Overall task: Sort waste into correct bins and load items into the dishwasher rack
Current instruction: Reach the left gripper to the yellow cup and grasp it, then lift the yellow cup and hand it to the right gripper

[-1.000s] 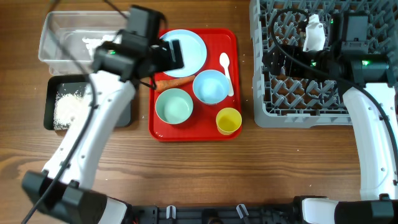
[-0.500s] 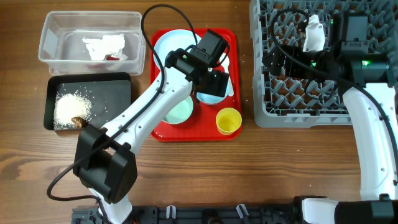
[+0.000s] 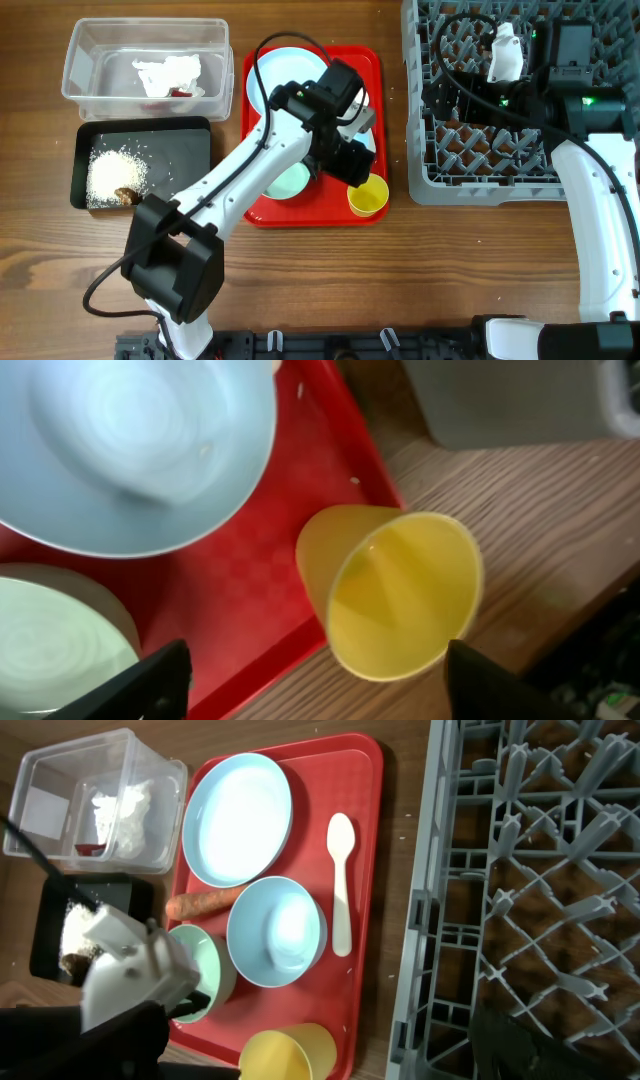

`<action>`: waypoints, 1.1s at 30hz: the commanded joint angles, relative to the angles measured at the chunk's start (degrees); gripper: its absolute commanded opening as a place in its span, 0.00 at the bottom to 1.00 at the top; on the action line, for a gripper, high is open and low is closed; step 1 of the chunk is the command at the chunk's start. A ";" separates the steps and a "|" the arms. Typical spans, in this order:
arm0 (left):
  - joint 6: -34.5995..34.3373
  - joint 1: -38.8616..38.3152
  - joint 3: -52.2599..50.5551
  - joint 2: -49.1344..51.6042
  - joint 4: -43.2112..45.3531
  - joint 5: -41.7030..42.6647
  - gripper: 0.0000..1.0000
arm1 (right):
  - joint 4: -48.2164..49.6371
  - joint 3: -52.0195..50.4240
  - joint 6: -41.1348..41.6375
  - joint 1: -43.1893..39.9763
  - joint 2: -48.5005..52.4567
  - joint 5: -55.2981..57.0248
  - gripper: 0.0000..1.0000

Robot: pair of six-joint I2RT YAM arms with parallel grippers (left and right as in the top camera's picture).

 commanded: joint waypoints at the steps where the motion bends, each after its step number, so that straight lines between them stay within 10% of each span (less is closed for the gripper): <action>1: -4.94 0.02 -6.05 0.76 4.13 -3.17 0.78 | 0.39 -0.33 -0.68 -0.13 0.66 0.55 1.00; 12: -17.09 -3.04 -13.00 0.81 16.35 -4.04 0.46 | 0.72 -0.33 -0.66 -0.13 0.66 0.55 1.00; 17: -18.78 -5.88 -13.66 1.18 17.22 -7.10 0.04 | 0.48 -0.33 -0.66 -0.13 0.66 0.55 1.00; 28: -18.71 9.25 -8.81 -12.52 14.78 13.88 0.04 | 1.33 -0.33 -1.75 -0.13 0.66 -4.24 0.97; 33: -18.05 25.22 -8.83 -15.17 25.51 44.33 0.04 | 7.04 -0.33 -8.37 -0.13 0.66 -25.03 0.97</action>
